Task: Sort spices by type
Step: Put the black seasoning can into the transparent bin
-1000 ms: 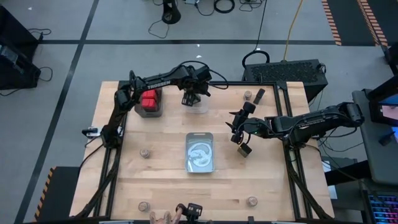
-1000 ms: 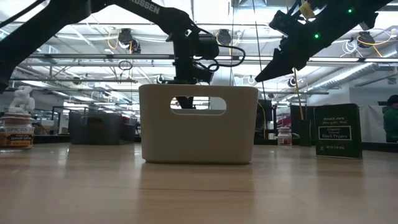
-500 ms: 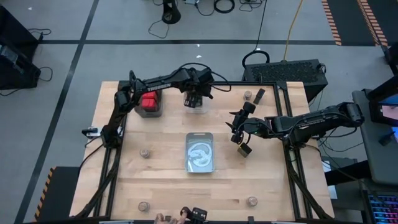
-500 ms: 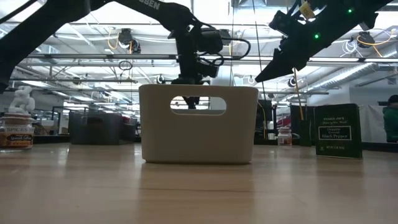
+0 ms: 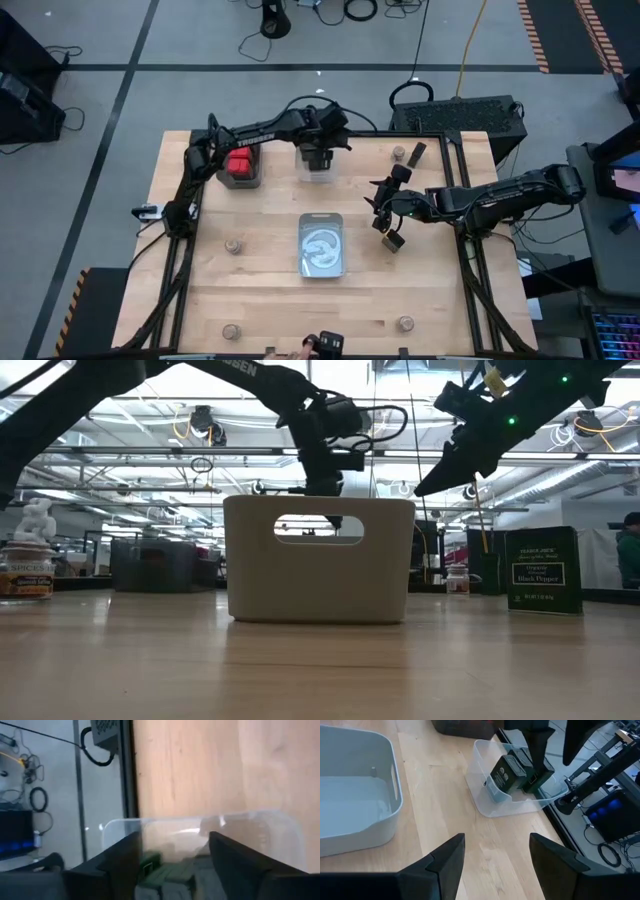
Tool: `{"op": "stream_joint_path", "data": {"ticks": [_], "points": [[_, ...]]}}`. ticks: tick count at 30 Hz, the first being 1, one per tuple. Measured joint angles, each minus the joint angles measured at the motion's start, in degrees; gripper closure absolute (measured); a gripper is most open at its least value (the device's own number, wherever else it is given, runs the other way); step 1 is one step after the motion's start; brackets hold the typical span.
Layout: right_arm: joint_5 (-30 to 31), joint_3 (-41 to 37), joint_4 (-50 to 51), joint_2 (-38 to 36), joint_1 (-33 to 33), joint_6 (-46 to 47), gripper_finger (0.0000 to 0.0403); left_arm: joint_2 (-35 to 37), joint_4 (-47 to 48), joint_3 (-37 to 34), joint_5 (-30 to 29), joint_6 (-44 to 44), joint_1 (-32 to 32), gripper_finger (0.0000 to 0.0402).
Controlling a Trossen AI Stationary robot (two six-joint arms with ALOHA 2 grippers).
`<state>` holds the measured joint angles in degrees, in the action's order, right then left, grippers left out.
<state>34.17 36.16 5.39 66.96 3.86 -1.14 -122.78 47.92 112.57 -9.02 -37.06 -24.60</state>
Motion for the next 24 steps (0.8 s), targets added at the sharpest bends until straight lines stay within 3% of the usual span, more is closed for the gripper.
{"op": "stream_joint_path", "data": {"ticks": [14, 24], "points": [[0.00, 0.00, -0.21, 0.00, 0.00, 0.45, 0.0197, -0.15, -1.60, -3.87, 2.39, 0.83, -0.14, 0.0387], [0.01, 0.01, -0.39, 0.00, 0.00, 0.45, 0.0197, -1.52, -2.50, -3.85, 5.60, 3.74, -0.25, 0.0397]]}}
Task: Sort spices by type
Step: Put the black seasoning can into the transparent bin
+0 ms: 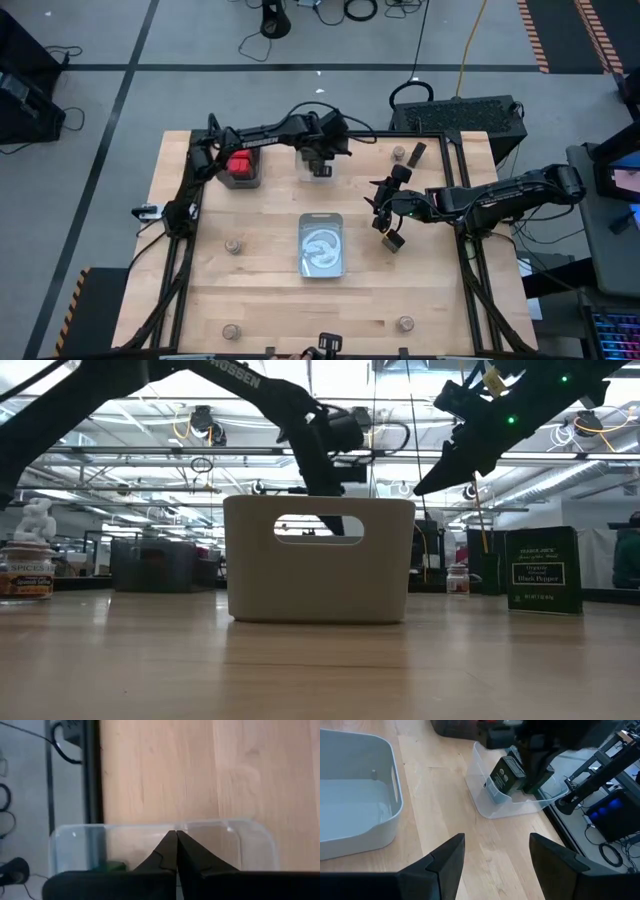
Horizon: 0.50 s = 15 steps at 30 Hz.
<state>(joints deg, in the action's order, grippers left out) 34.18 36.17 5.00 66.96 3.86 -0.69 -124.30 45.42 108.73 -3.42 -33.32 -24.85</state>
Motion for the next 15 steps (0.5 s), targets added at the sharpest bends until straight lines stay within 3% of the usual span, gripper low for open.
{"op": "stream_joint_path", "data": {"ticks": [15], "points": [[-0.42, 0.01, 0.37, 0.00, 0.00, 0.02, 0.0197, -3.14, 2.99, 0.00, -4.08, -0.04, -0.40, 0.0398]]}}
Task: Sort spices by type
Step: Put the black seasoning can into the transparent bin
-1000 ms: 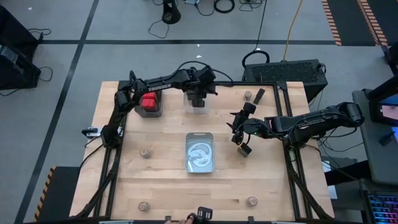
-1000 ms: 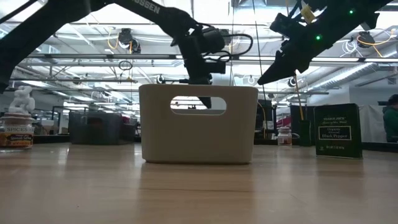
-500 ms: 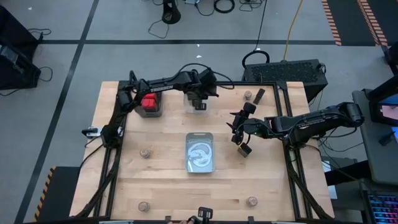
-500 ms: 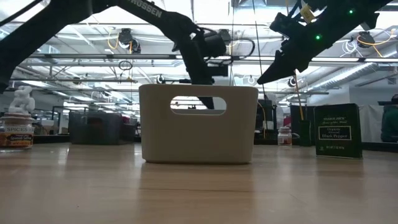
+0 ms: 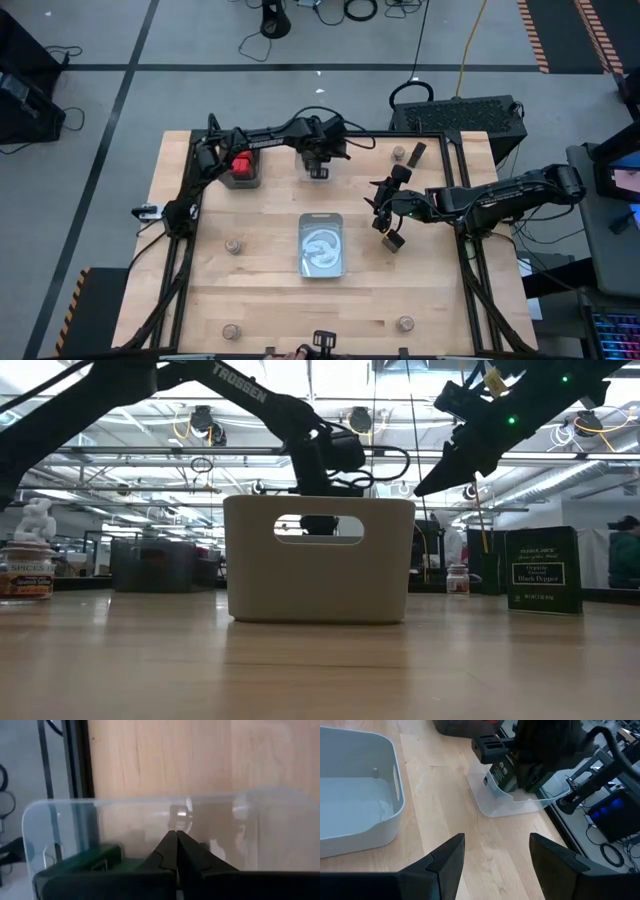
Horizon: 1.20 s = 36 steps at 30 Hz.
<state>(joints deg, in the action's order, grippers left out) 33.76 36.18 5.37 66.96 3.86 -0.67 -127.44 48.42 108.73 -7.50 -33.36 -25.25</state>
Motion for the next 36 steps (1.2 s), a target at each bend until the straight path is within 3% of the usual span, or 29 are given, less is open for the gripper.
{"op": "stream_joint_path", "data": {"ticks": [5, 14, 21, 30, 36], "points": [[0.00, 0.00, 0.02, 0.00, 0.00, 0.00, 0.0197, 0.00, 3.87, 0.00, -1.34, 0.02, -0.67, 0.0399], [-0.03, 0.00, 0.07, 0.00, 0.00, 0.00, 0.0197, 0.74, -0.57, 0.01, 0.05, -1.52, 0.41, 0.0399], [-0.63, 0.00, 0.13, -0.22, 0.23, -0.58, 0.0197, 5.29, -1.38, 0.01, 0.83, -3.05, 2.41, 0.0399], [-0.63, 0.00, 0.11, -4.88, 2.47, -0.73, 0.0197, 12.97, -1.60, 0.11, 13.19, 4.61, 5.21, 0.0399], [-0.59, 0.00, 3.70, -10.29, 6.46, 1.48, 0.0197, 15.22, -1.99, 0.11, 14.63, 6.09, 10.16, 0.0401]]}}
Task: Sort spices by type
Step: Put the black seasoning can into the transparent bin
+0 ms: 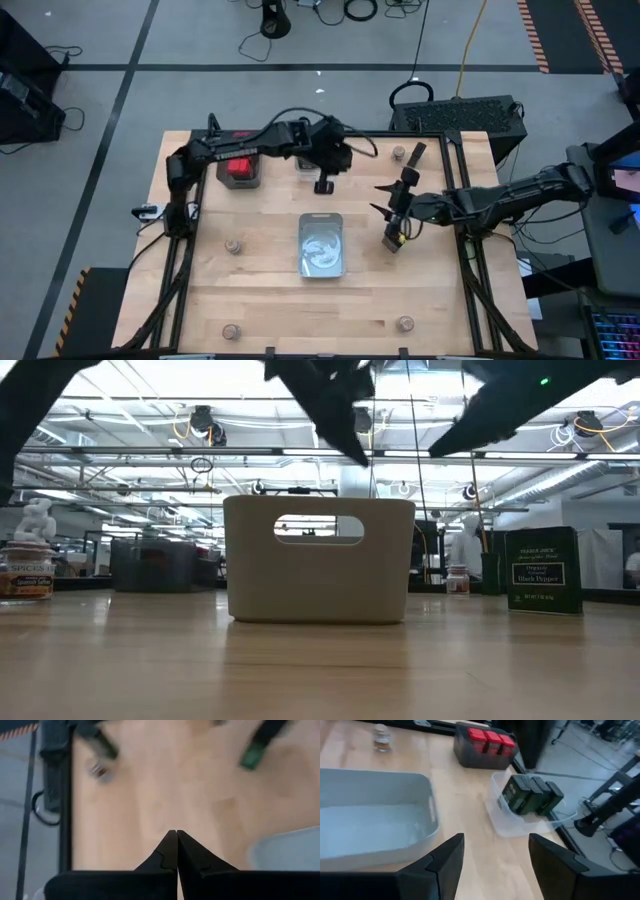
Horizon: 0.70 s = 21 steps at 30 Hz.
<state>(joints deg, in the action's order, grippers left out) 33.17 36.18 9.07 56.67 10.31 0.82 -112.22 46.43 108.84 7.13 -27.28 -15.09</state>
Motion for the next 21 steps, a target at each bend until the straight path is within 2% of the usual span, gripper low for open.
{"op": "stream_joint_path", "data": {"ticks": [7, 10, 13, 17, 21], "points": [[7.63, 0.00, 15.85, -10.08, 7.89, 11.02, 0.0213, 0.65, 0.52, -0.31, 0.20, 1.13, 7.12, 0.0401], [8.59, 0.00, 21.25, -12.71, 11.16, 16.41, 0.0246, 0.82, -5.44, -4.46, 1.28, 2.43, 9.45, 0.0401], [8.47, 0.00, 23.04, -13.23, 13.86, 19.59, 0.0303, 0.52, -15.38, -10.59, 4.48, 4.45, 11.27, 0.0401], [2.91, 0.00, 23.45, -12.94, 16.48, 21.25, 0.0387, 0.07, -34.07, -17.47, 4.36, 4.53, 13.79, 0.0401], [-4.28, 0.52, 25.53, -12.91, 18.40, 26.36, 0.0394, -1.01, -44.41, -20.43, 3.20, 4.47, 15.40, 0.0398]]}}
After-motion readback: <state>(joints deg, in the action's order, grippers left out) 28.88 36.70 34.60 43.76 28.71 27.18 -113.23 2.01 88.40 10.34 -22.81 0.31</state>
